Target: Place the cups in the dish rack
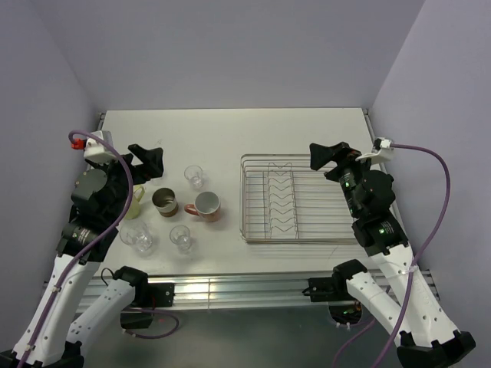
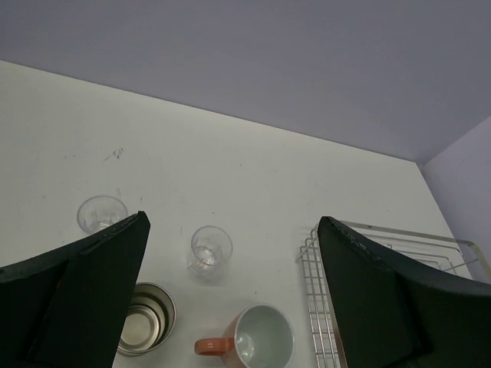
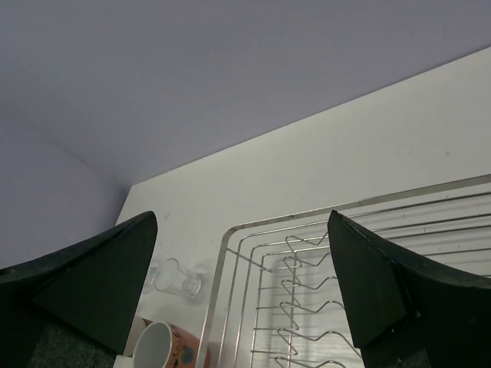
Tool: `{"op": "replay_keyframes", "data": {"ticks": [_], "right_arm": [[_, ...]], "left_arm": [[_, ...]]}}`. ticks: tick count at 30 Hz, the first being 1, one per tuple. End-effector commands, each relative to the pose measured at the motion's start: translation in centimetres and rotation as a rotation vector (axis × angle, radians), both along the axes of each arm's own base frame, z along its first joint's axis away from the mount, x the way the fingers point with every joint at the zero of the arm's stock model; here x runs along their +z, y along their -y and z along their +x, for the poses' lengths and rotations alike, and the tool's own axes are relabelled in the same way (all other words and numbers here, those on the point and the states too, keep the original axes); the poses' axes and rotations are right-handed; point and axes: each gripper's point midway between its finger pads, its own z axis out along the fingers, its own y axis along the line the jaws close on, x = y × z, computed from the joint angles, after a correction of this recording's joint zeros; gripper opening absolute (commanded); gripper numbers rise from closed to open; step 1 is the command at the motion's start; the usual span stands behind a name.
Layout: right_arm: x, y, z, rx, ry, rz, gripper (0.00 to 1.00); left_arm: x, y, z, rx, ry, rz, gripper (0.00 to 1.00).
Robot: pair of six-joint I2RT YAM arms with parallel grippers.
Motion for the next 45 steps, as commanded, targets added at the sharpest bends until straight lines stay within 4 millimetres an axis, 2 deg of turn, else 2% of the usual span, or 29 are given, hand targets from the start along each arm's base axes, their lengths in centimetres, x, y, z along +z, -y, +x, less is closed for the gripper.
{"op": "replay_keyframes", "data": {"ticks": [1,14,20,26,27,29,30,32,35,42,45], "right_arm": [[2.1,0.4,-0.5,-0.010,0.052,0.012,1.00],[1.3,0.5,0.0,-0.027,0.001,-0.008,1.00],[0.8,0.6,0.2,-0.034,-0.027,-0.016,1.00],[0.4,0.4,0.5,-0.029,-0.057,-0.029,1.00],[0.3,0.5,0.7,-0.032,-0.064,-0.033,1.00],[0.0,0.6,0.7,-0.040,-0.078,-0.040,1.00],[-0.2,0.6,0.8,-0.040,-0.081,-0.041,1.00],[-0.4,0.5,0.8,-0.039,-0.086,-0.041,1.00],[-0.8,0.3,0.8,-0.025,-0.092,-0.041,1.00],[-1.8,-0.2,1.4,-0.008,-0.127,-0.053,1.00],[-2.1,-0.3,1.6,-0.006,-0.135,-0.058,0.99]], "left_arm": [[2.3,0.1,-0.2,-0.016,0.060,-0.026,0.99],[2.0,0.1,0.2,-0.012,0.048,-0.028,0.99],[1.1,-0.4,0.9,0.028,0.010,-0.029,0.99],[-2.1,-1.8,2.5,0.161,-0.141,-0.039,0.95],[-3.9,-1.7,3.0,0.168,-0.212,-0.014,0.92],[-5.2,-1.6,3.3,0.177,-0.272,-0.009,0.88],[-6.8,-1.4,3.5,0.177,-0.330,0.012,0.85],[-8.7,-1.3,3.7,0.185,-0.393,0.024,0.81],[-11.1,-1.5,3.4,0.202,-0.470,0.035,0.77],[-14.3,-0.4,2.9,0.166,-0.572,0.015,0.66],[-15.0,1.1,2.8,0.092,-0.591,0.004,0.63]]}}
